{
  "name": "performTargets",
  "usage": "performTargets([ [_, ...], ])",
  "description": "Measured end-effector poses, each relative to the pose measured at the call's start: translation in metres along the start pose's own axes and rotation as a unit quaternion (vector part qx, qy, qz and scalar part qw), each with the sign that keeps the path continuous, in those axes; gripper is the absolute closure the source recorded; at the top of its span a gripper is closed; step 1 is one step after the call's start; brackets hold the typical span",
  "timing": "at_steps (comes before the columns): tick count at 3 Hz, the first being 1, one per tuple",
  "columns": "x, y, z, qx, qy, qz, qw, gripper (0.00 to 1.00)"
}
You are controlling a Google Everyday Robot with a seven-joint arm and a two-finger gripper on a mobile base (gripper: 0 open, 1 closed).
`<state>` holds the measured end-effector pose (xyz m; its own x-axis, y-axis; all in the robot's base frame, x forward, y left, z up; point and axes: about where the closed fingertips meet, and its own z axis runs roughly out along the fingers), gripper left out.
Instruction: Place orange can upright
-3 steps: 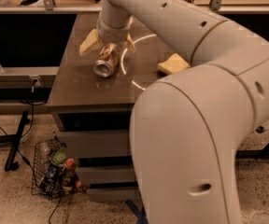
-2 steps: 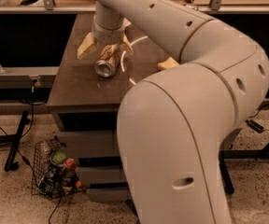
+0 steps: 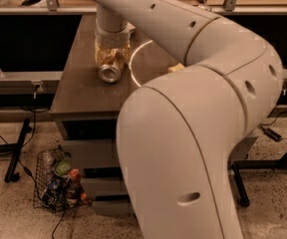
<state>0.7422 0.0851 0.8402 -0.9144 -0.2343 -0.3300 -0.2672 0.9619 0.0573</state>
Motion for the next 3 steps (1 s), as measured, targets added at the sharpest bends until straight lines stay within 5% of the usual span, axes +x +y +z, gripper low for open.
performTargets([
  [2,-0.026,0.007,-0.051,0.021,-0.076,-0.049,0.9957,0.87],
  [3,-0.045,0.013,-0.093,-0.039,-0.163,-0.106,0.9801,1.0],
])
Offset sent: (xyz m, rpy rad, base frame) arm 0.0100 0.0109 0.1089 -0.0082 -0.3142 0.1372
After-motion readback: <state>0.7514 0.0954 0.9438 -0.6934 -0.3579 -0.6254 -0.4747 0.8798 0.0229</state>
